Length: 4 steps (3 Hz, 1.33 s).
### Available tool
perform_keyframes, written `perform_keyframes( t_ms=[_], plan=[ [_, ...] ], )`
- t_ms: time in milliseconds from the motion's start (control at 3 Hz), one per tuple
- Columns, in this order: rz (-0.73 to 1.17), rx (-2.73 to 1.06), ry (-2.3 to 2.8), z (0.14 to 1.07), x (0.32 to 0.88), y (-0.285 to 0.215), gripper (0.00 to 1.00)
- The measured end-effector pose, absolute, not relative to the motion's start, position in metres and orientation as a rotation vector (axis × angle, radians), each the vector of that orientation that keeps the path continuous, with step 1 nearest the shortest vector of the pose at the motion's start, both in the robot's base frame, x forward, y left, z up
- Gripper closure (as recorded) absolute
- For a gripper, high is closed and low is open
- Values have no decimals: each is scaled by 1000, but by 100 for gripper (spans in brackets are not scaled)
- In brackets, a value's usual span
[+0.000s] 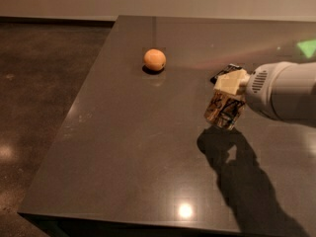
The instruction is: Place orange can upright
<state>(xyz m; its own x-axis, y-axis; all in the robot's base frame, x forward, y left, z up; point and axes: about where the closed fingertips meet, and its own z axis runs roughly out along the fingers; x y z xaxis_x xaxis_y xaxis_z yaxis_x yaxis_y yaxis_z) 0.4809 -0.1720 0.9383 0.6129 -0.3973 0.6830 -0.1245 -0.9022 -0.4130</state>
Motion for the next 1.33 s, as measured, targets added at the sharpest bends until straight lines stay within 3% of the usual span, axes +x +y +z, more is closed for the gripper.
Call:
perform_keyframes(
  t_ms=[1333],
  plan=[
    [-1272,-2293,13,913,469,-125,100]
  ],
)
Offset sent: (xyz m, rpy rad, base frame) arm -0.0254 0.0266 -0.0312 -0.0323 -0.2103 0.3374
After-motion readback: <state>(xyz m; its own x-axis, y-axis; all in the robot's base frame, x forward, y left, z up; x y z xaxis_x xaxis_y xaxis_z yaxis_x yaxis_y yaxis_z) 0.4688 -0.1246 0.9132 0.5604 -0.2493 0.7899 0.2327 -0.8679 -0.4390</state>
